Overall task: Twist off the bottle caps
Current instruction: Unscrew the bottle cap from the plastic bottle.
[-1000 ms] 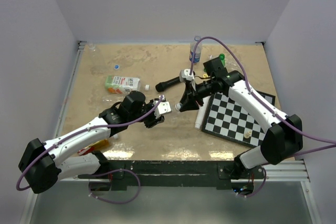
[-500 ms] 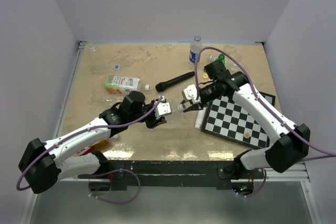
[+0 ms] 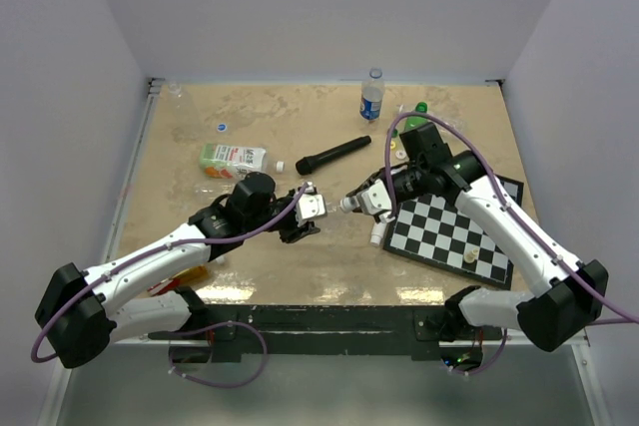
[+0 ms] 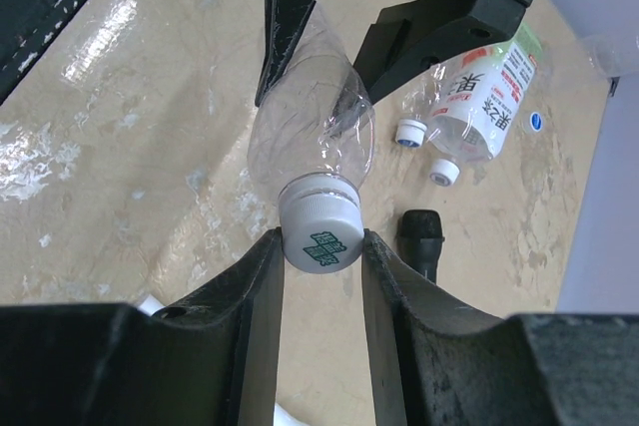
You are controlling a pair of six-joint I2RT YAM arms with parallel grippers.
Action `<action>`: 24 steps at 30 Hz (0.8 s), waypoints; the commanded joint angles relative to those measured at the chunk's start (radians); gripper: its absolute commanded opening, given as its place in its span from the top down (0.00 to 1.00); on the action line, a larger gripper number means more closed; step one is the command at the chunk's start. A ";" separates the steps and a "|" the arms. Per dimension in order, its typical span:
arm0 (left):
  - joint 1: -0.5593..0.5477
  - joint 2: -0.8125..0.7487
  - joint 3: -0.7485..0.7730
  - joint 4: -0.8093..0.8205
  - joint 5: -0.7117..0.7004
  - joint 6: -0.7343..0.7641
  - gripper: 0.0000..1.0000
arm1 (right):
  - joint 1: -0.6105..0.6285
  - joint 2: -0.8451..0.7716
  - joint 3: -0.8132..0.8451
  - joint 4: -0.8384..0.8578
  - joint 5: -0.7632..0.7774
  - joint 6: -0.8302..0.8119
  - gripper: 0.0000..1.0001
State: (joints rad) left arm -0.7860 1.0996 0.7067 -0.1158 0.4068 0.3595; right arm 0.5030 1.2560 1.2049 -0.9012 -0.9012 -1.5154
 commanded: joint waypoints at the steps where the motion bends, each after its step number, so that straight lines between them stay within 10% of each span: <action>1: 0.002 -0.001 -0.006 -0.062 0.030 0.013 0.98 | -0.018 -0.053 -0.007 0.064 -0.033 -0.005 0.90; 13: 0.001 -0.009 -0.006 -0.065 0.023 0.012 0.98 | -0.020 -0.102 -0.031 0.160 -0.013 0.270 0.43; 24: 0.002 -0.018 -0.004 -0.064 0.004 0.010 0.98 | -0.055 -0.164 -0.022 0.130 0.015 0.379 0.30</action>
State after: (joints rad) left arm -0.7856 1.0996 0.7048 -0.2039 0.4141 0.3595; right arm 0.4713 1.1294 1.1660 -0.7776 -0.8967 -1.2098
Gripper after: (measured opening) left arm 0.483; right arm 0.699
